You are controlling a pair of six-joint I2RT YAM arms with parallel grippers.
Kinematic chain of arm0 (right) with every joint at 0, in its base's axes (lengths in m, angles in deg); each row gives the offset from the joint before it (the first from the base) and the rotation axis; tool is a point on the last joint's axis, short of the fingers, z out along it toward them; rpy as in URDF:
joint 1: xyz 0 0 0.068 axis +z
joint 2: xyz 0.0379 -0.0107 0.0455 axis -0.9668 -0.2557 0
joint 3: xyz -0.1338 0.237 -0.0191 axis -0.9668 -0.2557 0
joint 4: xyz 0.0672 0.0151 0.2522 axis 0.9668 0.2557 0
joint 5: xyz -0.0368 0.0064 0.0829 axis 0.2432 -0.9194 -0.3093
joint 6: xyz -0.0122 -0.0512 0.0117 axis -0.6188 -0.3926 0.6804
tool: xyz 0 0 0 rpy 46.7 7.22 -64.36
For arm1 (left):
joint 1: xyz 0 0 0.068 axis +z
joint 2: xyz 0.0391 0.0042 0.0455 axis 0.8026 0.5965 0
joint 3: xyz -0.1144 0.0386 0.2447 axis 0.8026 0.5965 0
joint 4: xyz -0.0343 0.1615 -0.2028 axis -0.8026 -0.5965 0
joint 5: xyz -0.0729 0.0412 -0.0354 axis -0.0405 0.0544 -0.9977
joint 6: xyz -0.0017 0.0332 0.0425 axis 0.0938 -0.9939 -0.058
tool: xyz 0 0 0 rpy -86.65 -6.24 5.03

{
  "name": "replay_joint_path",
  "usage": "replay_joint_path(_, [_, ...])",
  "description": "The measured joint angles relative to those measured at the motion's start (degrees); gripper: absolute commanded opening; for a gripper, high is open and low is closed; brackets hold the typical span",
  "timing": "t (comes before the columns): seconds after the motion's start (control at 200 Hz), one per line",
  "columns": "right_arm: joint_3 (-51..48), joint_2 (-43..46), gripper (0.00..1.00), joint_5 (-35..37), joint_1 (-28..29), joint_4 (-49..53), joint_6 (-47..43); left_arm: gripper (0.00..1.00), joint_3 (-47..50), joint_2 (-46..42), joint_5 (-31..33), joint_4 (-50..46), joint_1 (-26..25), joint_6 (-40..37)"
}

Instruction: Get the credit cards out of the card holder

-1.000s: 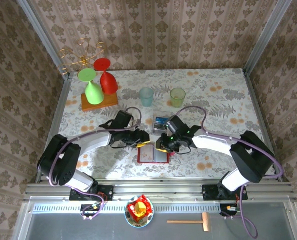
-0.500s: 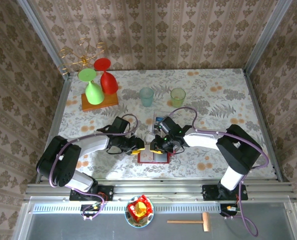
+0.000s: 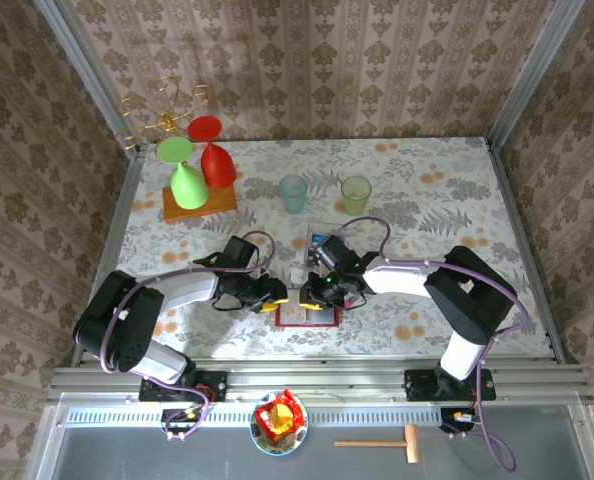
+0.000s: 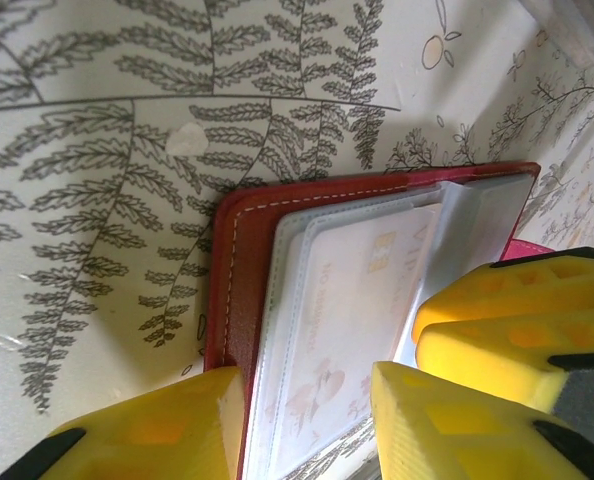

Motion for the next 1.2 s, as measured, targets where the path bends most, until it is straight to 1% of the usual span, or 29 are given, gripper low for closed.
replay_joint_path(0.395, [0.8, -1.0, 0.25, -0.1, 0.2, 0.7, -0.3, 0.38, 0.2, 0.8, -0.3, 1.1, 0.0, 0.0])
replay_joint_path(0.855, [2.8, -1.0, 0.25, 1.9, 0.2, 5.8, -2.2, 0.38, 0.5, 1.2, -0.7, 2.4, 0.0, 0.0])
replay_joint_path(1.2, [3.1, -0.6, 0.25, 2.3, 0.2, 7.2, -2.3, 0.38, 0.5, 0.3, -0.5, 1.4, 0.0, 0.0])
